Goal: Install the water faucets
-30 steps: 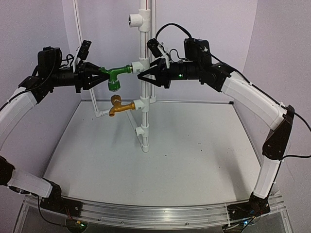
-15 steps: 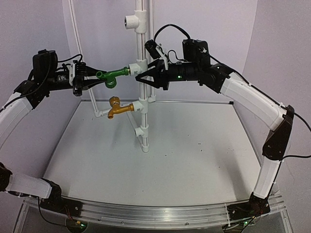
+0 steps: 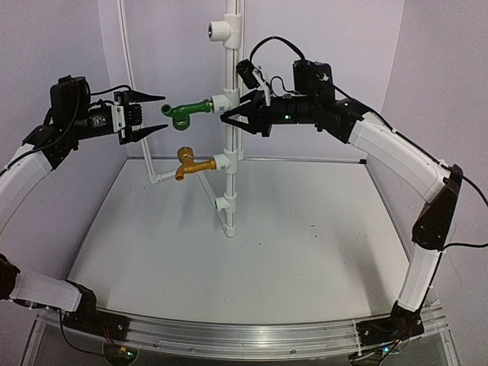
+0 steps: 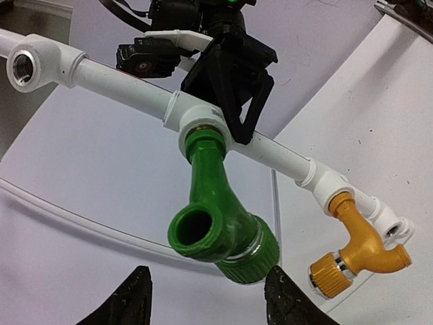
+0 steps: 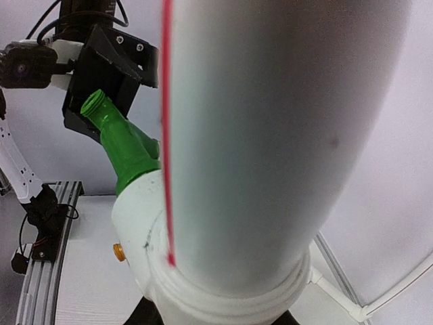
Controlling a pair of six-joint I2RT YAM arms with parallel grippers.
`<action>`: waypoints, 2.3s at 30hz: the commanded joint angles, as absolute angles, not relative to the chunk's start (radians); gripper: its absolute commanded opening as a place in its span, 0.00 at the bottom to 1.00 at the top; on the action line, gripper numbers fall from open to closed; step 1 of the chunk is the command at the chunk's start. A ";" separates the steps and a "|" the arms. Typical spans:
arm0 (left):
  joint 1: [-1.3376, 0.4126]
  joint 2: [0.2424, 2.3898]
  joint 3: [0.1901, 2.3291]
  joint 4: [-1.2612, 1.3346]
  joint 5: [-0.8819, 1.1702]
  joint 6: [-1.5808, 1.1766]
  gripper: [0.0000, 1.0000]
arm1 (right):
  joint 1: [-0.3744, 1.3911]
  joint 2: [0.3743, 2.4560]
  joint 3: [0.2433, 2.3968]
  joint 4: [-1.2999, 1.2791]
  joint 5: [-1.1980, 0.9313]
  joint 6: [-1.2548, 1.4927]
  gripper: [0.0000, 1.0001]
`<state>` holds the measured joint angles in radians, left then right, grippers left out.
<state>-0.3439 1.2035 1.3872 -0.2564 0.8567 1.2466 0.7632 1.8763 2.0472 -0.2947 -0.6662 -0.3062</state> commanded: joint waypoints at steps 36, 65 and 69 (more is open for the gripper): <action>-0.348 1.234 1.249 -0.004 0.864 0.575 0.86 | 0.771 1.821 2.008 -0.270 -0.691 -0.330 0.00; -0.332 1.369 1.339 0.257 0.702 0.373 0.74 | 0.770 1.818 1.984 -0.268 -0.699 -0.332 0.00; -0.331 1.377 1.362 0.270 0.694 0.363 0.73 | 0.770 1.812 1.975 -0.268 -0.700 -0.335 0.00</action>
<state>-0.3369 1.3782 1.2904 0.1951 0.7176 0.3966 0.7612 1.8551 2.0006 -0.2509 -0.6740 -0.2886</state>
